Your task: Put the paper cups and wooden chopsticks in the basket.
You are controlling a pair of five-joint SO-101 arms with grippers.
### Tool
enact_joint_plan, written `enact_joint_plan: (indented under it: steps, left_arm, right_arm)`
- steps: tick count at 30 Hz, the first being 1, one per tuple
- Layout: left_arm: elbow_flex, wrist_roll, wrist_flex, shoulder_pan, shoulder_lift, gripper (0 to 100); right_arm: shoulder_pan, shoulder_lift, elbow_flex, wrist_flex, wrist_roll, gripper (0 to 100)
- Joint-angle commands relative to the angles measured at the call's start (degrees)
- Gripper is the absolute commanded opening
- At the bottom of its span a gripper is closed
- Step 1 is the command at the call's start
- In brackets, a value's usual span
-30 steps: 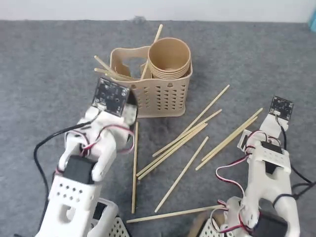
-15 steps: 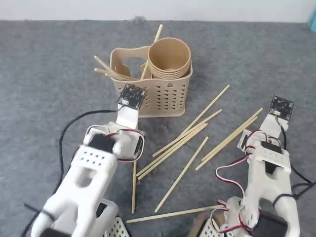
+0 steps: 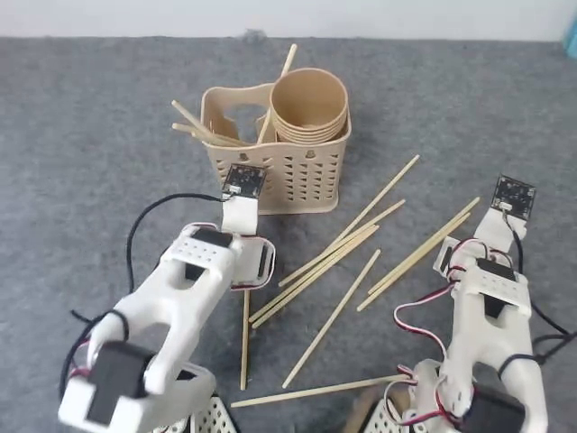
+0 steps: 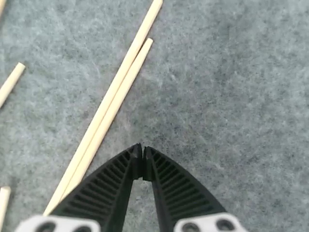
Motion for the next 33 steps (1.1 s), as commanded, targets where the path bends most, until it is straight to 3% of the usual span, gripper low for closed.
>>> enact_joint_plan:
  steps: [1,4,11,19,25,30,33]
  left_arm:
    - [-2.6,3.3,0.5,0.5,1.1,15]
    - [-2.7,3.1,0.4,1.1,1.3,0]
    - [-2.2,3.3,8.4,8.6,-3.7,1]
    - [-2.4,3.0,21.8,17.6,-25.8,1]
    - [-3.1,-7.3,27.8,17.9,-42.6,1]
    - [-7.3,-9.1,27.0,17.8,-56.5,1]
    - [-9.5,-9.1,18.9,17.5,-63.9,1]
  right_arm:
    - [-0.6,0.0,-3.2,-0.7,0.9,0.9]
    - [-0.6,0.0,-3.2,-0.7,0.9,0.9]
    - [-0.6,0.0,-3.2,-0.9,0.9,0.9]
    - [-0.6,0.0,-3.2,-0.9,0.9,0.9]
    - [-0.6,0.0,-3.2,-0.9,0.9,0.9]
    - [-0.6,0.0,-3.2,-0.9,0.9,0.9]
    - [-0.6,0.0,-3.2,-0.9,0.9,0.9]
